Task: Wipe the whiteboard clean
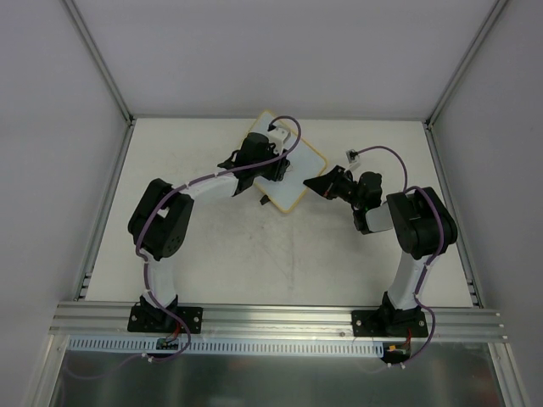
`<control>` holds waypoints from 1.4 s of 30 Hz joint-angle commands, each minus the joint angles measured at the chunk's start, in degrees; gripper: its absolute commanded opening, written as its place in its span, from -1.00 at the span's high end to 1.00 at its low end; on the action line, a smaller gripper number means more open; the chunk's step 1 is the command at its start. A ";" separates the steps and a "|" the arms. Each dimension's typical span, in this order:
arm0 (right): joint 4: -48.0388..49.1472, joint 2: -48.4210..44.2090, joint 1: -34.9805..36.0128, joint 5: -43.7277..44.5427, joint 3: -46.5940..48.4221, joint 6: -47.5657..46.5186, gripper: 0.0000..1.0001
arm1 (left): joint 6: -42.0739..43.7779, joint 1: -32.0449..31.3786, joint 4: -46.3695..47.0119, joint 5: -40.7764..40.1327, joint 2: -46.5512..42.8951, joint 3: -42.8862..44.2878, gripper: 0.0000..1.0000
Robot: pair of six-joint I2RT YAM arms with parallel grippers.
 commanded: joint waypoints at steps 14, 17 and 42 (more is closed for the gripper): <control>10.48 -1.83 0.41 -1.94 1.90 0.87 1.00 | -0.19 -5.81 4.99 11.11 -2.32 -9.03 1.00; 10.48 -1.83 0.42 -2.03 1.99 0.96 1.00 | 0.16 -5.73 5.08 8.47 -2.06 -9.12 1.00; 10.48 -2.01 0.50 -1.94 1.82 0.69 1.00 | -5.29 8.53 -4.15 4.51 3.74 -0.42 1.00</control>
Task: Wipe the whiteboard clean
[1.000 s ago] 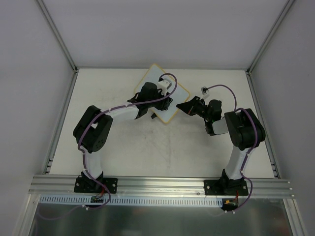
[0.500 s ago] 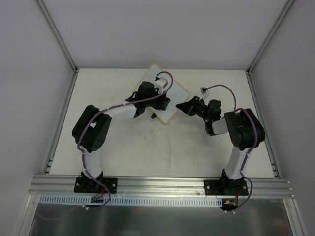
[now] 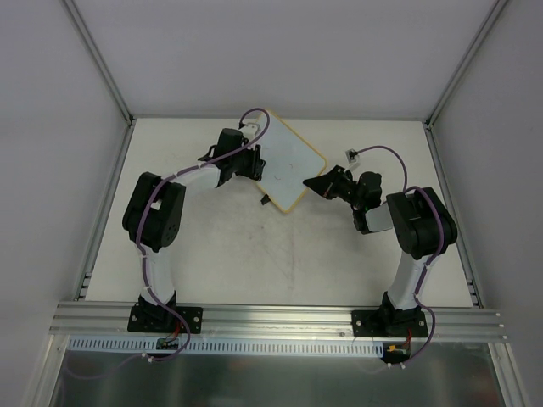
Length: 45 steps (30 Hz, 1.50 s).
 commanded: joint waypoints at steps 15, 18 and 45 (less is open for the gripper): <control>10.44 -1.83 0.37 -2.23 1.95 1.94 1.00 | -2.72 -14.65 -1.44 -1.34 -1.01 -0.93 1.00; 10.44 -1.83 0.37 -2.23 2.04 1.94 1.00 | -4.12 -16.41 -1.44 -0.28 -1.72 -1.63 1.00; 10.52 -2.45 0.46 -2.49 1.95 2.38 1.00 | -4.22 -3.33 -3.89 4.29 2.85 8.99 1.00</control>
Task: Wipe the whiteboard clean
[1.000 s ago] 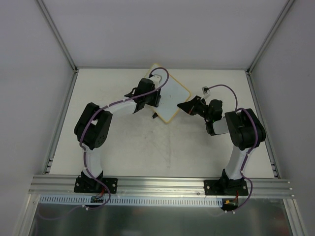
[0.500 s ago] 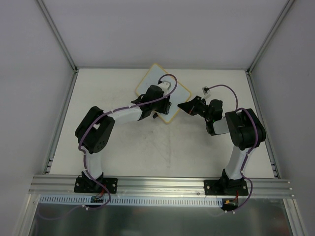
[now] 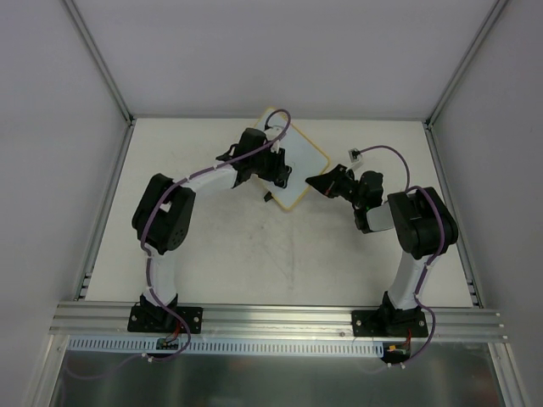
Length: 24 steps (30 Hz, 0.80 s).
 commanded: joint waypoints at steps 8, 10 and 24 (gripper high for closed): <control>11.42 -2.01 1.55 -4.11 1.97 2.77 1.00 | 1.33 12.71 -1.06 -0.28 3.18 7.49 1.00; 11.42 -1.92 1.47 -4.11 1.97 2.86 1.00 | 1.16 14.73 -1.77 -0.37 4.41 9.15 1.00; 11.42 -1.57 2.26 -4.11 1.97 2.69 1.00 | 2.92 17.20 -3.62 -0.90 10.65 20.67 1.00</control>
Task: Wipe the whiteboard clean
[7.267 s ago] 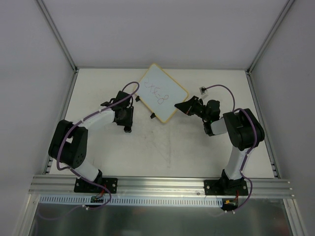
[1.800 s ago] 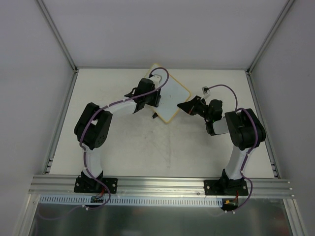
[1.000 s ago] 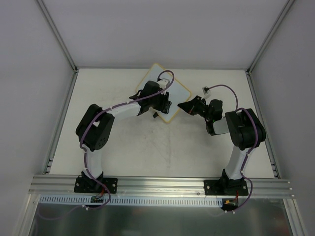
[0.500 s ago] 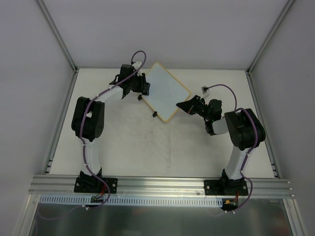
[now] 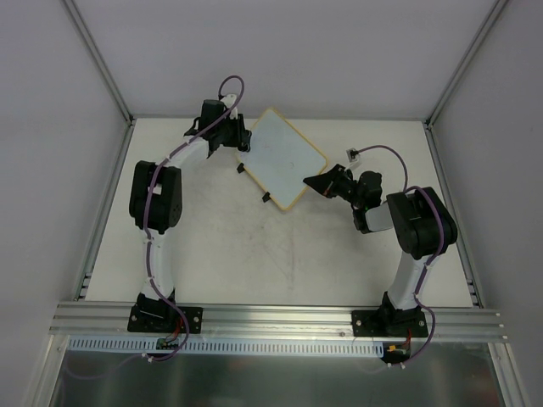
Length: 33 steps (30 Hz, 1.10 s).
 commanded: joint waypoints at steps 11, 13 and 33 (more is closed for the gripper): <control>10.26 -2.09 1.82 -3.35 1.36 0.72 1.00 | 2.00 -0.26 -3.26 -0.17 4.16 8.37 1.00; 10.26 -2.27 2.00 -3.35 1.18 0.81 1.00 | 2.09 -0.44 -3.35 0.09 4.77 8.89 1.00; 10.17 -2.27 2.70 -3.79 1.44 0.98 1.00 | 3.58 -13.00 -4.32 2.38 4.69 6.71 1.00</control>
